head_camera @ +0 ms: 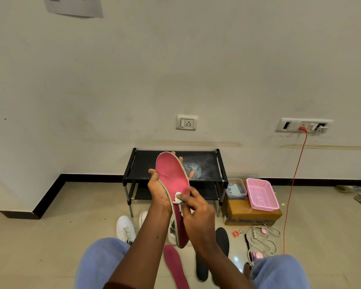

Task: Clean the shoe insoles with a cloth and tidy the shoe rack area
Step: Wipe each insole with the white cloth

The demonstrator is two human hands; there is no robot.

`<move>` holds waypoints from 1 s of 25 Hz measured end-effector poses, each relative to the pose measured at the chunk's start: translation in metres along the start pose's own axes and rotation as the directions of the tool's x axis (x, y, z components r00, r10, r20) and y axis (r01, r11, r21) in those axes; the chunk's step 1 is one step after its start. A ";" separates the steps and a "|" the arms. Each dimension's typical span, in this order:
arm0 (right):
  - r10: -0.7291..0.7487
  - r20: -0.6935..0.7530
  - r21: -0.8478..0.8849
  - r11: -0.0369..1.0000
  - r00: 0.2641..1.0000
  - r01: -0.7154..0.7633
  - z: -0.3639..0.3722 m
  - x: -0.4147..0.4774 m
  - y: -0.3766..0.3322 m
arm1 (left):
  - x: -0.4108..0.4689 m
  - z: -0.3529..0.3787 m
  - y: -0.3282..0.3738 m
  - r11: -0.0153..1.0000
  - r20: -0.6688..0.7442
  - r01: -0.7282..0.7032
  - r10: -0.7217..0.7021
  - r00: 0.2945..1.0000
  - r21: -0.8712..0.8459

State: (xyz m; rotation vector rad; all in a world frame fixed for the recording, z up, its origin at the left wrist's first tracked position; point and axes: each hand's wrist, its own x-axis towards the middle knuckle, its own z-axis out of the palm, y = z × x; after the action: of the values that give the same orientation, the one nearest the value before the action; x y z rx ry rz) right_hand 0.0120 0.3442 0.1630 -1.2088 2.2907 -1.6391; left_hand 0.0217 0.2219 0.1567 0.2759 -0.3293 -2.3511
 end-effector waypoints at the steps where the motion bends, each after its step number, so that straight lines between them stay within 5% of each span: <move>1: 0.144 0.089 0.083 0.985 0.986 -0.152 -0.003 0.004 0.000 | -0.001 0.000 0.000 1.000 0.009 -0.002 0.002 1.000 -0.020; 5: 0.522 0.381 0.374 0.668 0.763 -0.643 -0.015 0.027 0.003 | -0.001 -0.004 0.001 1.000 -0.032 0.022 -0.023 0.999 -0.010; 8: 0.567 0.430 0.458 0.534 0.703 -0.711 -0.016 0.040 0.004 | 0.000 -0.005 0.000 0.959 -0.178 0.195 -0.159 0.971 0.205; 11: 0.614 0.390 0.535 0.455 0.686 -0.712 -0.012 0.051 0.010 | -0.015 -0.004 -0.007 0.909 -0.176 0.267 -0.219 0.960 0.321; 12: 0.633 0.361 0.540 0.456 0.685 -0.707 -0.009 0.053 0.013 | -0.022 -0.004 -0.012 0.904 -0.172 0.269 -0.222 0.960 0.333; 14: 0.596 0.241 0.298 0.706 0.766 -0.643 -0.007 0.050 0.009 | -0.033 -0.006 -0.022 0.890 -0.189 0.274 -0.217 0.958 0.365; 15: 0.506 0.188 0.093 0.844 0.842 -0.528 -0.007 0.045 0.004 | -0.033 -0.008 -0.025 0.885 -0.212 0.285 -0.218 0.953 0.369; 17: 0.269 0.174 -0.111 0.961 0.947 -0.252 -0.005 0.032 -0.005 | -0.029 -0.008 -0.025 0.894 -0.240 0.292 -0.218 0.946 0.339; 25: -0.082 0.213 -0.195 0.973 0.974 0.124 -0.003 0.015 0.004 | -0.018 -0.004 -0.013 0.951 -0.200 0.267 -0.234 0.951 0.156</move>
State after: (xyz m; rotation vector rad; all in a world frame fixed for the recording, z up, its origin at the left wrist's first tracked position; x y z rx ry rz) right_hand -0.0023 0.3369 0.1661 -1.4871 2.3479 -1.2582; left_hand 0.0271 0.2427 0.1508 0.6486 -0.4439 -2.5247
